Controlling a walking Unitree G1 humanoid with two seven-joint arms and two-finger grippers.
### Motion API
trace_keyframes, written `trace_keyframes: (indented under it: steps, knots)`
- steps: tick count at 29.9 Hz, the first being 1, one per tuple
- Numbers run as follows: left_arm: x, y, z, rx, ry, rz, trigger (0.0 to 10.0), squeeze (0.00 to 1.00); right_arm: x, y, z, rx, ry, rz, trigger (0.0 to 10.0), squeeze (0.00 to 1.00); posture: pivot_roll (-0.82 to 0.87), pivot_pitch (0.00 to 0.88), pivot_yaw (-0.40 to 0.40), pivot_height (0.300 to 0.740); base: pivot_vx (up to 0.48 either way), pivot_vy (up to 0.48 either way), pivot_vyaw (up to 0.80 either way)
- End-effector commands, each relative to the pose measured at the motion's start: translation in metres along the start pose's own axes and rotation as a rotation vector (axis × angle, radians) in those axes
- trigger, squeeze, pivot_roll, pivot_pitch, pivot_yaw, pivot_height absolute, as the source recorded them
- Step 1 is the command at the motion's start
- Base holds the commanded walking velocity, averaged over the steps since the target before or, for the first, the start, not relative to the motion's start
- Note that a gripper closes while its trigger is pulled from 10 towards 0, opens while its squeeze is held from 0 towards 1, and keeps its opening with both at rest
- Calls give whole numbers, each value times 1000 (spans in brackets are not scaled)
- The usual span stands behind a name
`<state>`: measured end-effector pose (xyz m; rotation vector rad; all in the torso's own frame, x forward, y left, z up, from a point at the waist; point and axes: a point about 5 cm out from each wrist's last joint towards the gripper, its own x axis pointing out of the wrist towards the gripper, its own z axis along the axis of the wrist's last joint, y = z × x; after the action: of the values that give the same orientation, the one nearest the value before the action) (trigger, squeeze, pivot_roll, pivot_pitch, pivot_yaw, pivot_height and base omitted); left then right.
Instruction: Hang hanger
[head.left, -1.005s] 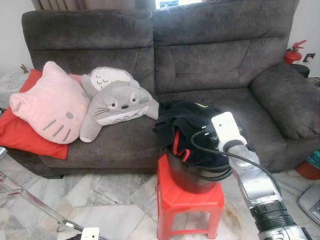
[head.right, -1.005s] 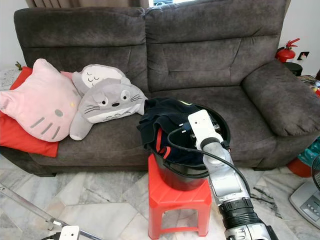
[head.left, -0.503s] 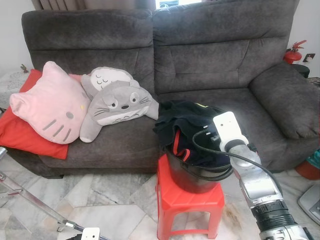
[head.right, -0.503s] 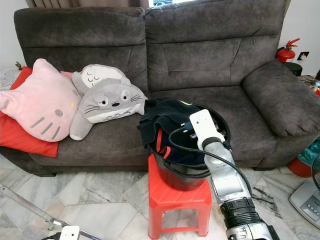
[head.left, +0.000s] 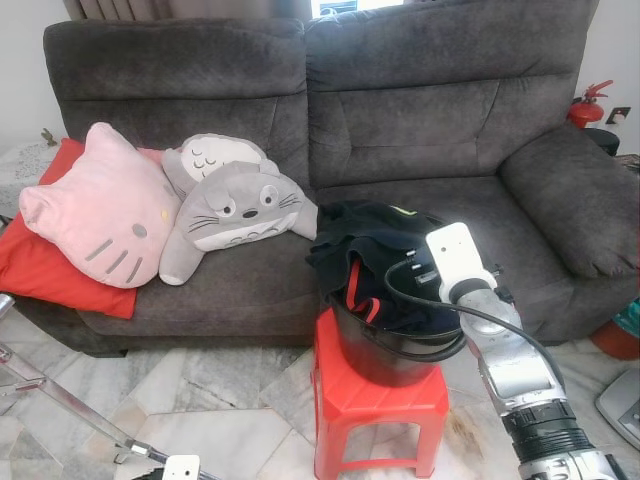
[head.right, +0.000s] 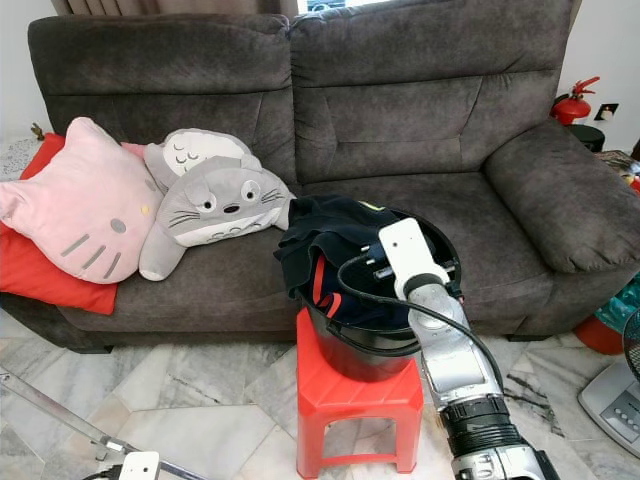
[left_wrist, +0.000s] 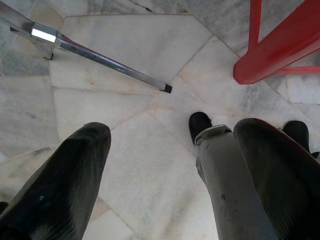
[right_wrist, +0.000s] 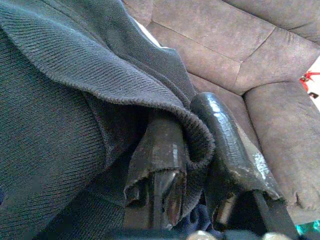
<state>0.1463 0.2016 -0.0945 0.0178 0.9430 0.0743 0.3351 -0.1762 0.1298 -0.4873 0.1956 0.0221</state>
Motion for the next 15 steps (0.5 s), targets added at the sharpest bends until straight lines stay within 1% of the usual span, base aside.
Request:
trace_keyframes:
  steps: [1,7,11,14,15]
  knots:
    - [-1,3,-3,2,23,6,10000,0,2,-1,5,3,-7,-3,0,0,-258,0,90,732,0,0,0]
    - [-1,3,-4,0,24,5,10000,0,2,-1,6,1,-8,-4,0,0,-257,0,89,732,0,0,0]
    - [-1,3,-4,0,25,4,10000,0,4,-3,10,6,-21,-11,0,0,-257,0,89,732,0,0,0]
    - [-1,3,-4,0,25,4,10000,0,4,-6,15,12,-44,-28,0,0,-257,0,89,732,0,0,0]
    - [-1,3,-4,0,25,5,10000,0,4,-8,20,20,-67,-38,0,0,-257,0,90,732,0,0,0]
